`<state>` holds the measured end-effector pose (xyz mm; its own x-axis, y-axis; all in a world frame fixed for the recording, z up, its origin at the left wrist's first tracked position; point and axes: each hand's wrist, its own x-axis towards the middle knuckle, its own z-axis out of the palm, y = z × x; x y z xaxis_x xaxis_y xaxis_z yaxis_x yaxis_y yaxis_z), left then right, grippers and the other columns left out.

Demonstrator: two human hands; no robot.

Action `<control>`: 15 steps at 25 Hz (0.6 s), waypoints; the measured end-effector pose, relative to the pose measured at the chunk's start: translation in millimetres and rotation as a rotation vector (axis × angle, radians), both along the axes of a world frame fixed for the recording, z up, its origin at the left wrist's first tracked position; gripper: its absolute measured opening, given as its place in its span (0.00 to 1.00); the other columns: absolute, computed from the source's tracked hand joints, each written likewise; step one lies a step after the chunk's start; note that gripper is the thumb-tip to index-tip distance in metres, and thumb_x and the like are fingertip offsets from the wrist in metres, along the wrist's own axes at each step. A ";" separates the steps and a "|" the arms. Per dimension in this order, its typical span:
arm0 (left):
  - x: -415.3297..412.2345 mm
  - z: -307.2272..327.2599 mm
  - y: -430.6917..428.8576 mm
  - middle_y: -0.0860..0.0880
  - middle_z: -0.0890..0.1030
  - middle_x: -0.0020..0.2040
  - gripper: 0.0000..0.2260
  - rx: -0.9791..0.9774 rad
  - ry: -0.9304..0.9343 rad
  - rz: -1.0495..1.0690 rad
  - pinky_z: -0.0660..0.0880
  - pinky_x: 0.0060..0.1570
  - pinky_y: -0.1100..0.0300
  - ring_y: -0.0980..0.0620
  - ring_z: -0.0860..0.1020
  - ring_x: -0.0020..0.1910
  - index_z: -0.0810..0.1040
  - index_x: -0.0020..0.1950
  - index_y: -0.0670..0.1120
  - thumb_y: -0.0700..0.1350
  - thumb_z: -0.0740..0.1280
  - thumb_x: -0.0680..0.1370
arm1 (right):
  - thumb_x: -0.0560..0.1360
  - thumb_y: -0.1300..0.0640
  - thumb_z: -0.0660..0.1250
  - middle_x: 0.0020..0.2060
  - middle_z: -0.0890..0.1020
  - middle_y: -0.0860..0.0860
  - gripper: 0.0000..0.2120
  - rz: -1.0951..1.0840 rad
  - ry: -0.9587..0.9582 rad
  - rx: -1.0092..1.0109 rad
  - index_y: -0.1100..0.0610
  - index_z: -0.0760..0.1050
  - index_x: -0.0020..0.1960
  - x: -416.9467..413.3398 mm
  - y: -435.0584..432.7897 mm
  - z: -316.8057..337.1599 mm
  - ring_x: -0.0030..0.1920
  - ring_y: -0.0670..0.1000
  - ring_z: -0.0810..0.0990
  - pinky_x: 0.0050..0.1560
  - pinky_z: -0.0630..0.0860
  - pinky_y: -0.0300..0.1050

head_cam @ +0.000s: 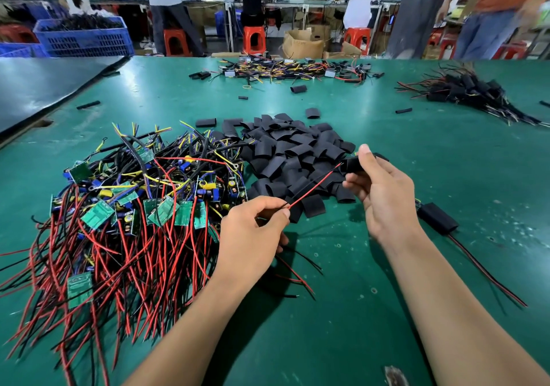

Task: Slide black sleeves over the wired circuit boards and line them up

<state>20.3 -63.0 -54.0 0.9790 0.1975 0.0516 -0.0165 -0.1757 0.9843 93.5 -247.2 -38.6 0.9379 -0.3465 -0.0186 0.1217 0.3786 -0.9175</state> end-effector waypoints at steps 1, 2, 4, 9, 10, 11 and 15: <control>-0.4 0.1 0.1 0.50 0.84 0.34 0.06 0.003 0.001 -0.002 0.77 0.28 0.60 0.51 0.81 0.28 0.84 0.44 0.50 0.40 0.71 0.77 | 0.76 0.54 0.74 0.31 0.79 0.48 0.07 -0.001 -0.003 0.003 0.57 0.80 0.43 -0.4 0.2 0.2 0.29 0.46 0.79 0.34 0.80 0.39; -0.3 0.2 0.2 0.50 0.84 0.34 0.06 0.008 0.001 -0.004 0.77 0.28 0.60 0.52 0.81 0.28 0.84 0.44 0.50 0.40 0.70 0.77 | 0.76 0.54 0.74 0.31 0.79 0.49 0.08 0.002 -0.006 0.006 0.58 0.80 0.44 -0.4 0.1 0.5 0.29 0.47 0.79 0.34 0.80 0.39; 0.0 0.7 0.2 0.50 0.83 0.34 0.06 0.019 0.002 -0.003 0.77 0.27 0.59 0.52 0.81 0.28 0.84 0.44 0.50 0.40 0.70 0.77 | 0.76 0.54 0.73 0.32 0.79 0.50 0.09 0.029 -0.012 0.000 0.61 0.81 0.48 -0.5 -0.9 1.0 0.29 0.47 0.79 0.34 0.80 0.39; -0.8 1.4 0.3 0.49 0.83 0.34 0.05 0.029 0.006 0.000 0.78 0.28 0.59 0.52 0.81 0.28 0.84 0.45 0.50 0.40 0.70 0.77 | 0.75 0.56 0.74 0.33 0.82 0.52 0.11 0.140 -0.028 -0.042 0.63 0.82 0.51 -1.7 2.0 1.5 0.27 0.47 0.77 0.32 0.79 0.40; -1.0 1.7 -0.1 0.48 0.83 0.35 0.05 0.024 0.002 0.000 0.78 0.29 0.59 0.51 0.81 0.28 0.83 0.45 0.50 0.40 0.70 0.78 | 0.75 0.57 0.74 0.33 0.82 0.52 0.09 0.155 -0.025 -0.052 0.62 0.82 0.50 -2.2 3.6 1.6 0.27 0.47 0.77 0.31 0.78 0.40; -1.3 2.3 -0.7 0.48 0.83 0.36 0.06 0.015 -0.006 -0.004 0.79 0.30 0.58 0.50 0.81 0.29 0.83 0.47 0.51 0.41 0.69 0.78 | 0.75 0.57 0.74 0.33 0.82 0.52 0.08 0.166 -0.020 -0.063 0.62 0.82 0.49 -2.9 5.0 1.6 0.27 0.48 0.77 0.31 0.78 0.40; -2.3 4.0 -2.9 0.53 0.83 0.39 0.12 0.082 -0.086 -0.065 0.81 0.36 0.52 0.49 0.82 0.31 0.80 0.56 0.64 0.46 0.67 0.80 | 0.75 0.58 0.73 0.33 0.83 0.53 0.07 0.201 0.004 -0.032 0.62 0.82 0.49 -3.4 7.0 2.5 0.26 0.47 0.77 0.30 0.78 0.40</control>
<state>17.9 -65.9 -50.1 0.9807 0.1255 0.1496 -0.1145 -0.2512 0.9611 90.0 -240.3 -36.1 0.9881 -0.1530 -0.0143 0.0431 0.3655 -0.9298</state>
